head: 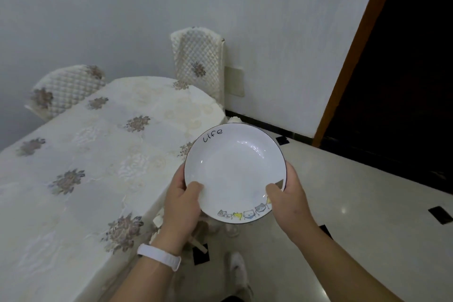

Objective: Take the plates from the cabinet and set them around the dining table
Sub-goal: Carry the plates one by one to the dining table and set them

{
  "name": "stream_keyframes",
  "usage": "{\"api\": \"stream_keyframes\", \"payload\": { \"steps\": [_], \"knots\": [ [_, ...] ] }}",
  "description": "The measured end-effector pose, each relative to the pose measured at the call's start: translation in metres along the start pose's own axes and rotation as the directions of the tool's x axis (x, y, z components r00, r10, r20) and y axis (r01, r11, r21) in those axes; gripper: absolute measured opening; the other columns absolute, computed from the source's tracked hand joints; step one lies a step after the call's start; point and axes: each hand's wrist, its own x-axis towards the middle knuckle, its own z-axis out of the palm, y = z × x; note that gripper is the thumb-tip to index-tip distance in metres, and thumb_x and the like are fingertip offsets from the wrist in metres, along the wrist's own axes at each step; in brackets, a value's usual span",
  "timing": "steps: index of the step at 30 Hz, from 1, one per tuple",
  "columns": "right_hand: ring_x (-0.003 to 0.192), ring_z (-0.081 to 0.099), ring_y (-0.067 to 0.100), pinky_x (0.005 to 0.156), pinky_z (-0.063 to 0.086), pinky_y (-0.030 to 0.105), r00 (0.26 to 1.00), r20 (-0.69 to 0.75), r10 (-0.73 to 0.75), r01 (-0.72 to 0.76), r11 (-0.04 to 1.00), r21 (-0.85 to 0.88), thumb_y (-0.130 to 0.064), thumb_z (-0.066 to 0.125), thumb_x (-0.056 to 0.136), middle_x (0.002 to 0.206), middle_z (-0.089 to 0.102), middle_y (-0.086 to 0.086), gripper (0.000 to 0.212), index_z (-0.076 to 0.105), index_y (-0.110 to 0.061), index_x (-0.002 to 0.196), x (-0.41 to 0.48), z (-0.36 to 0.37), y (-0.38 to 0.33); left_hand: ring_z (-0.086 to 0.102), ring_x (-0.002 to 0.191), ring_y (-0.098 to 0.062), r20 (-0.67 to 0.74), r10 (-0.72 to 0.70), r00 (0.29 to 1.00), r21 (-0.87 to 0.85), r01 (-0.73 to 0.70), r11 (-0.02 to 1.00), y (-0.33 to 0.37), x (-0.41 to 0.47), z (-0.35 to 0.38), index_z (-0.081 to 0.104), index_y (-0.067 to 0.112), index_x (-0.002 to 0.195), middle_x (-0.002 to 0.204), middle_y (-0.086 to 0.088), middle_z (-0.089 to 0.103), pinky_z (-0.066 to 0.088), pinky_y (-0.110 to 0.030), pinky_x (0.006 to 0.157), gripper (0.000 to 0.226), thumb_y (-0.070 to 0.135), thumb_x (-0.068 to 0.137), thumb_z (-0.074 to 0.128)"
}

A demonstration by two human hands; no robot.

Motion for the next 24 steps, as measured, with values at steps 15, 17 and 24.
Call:
{"api": "stream_keyframes", "payload": {
  "steps": [15,17,24],
  "knots": [
    [0.098,0.060,-0.003,0.077,0.049,0.018,0.974,0.228,0.004,0.034,0.986,-0.165,-0.001,0.050,0.083,0.109,0.064,-0.021,0.059,0.048,-0.042,0.126,0.168,0.119,-0.026,0.067,0.094,-0.011,-0.231,-0.081,0.970,-0.102,0.059,0.993,-0.026,0.163,-0.052,0.064,0.033,0.116,0.103,0.012,0.072,0.056,-0.026,0.065,0.055,0.011,0.069,0.047],
    [0.093,0.060,-0.006,0.070,0.048,0.011,0.964,0.266,-0.007,0.059,0.980,-0.188,0.000,0.050,0.083,0.106,0.064,-0.020,0.058,0.049,-0.043,0.121,0.187,0.137,-0.033,0.067,0.097,-0.009,-0.251,-0.078,0.965,-0.107,0.053,0.993,-0.027,0.179,-0.061,0.064,0.039,0.115,0.106,0.013,0.071,0.055,-0.025,0.069,0.056,0.011,0.069,0.047],
    [0.102,0.060,0.007,0.083,0.051,0.026,0.943,0.332,-0.017,0.098,0.968,-0.229,0.001,0.052,0.080,0.110,0.064,-0.012,0.056,0.051,-0.033,0.124,0.232,0.193,-0.031,0.065,0.103,-0.011,-0.317,-0.103,0.943,-0.048,0.093,0.995,-0.039,0.221,-0.095,0.061,0.048,0.115,0.109,0.015,0.070,0.053,-0.033,0.079,0.057,0.014,0.071,0.048]
  ]
}}
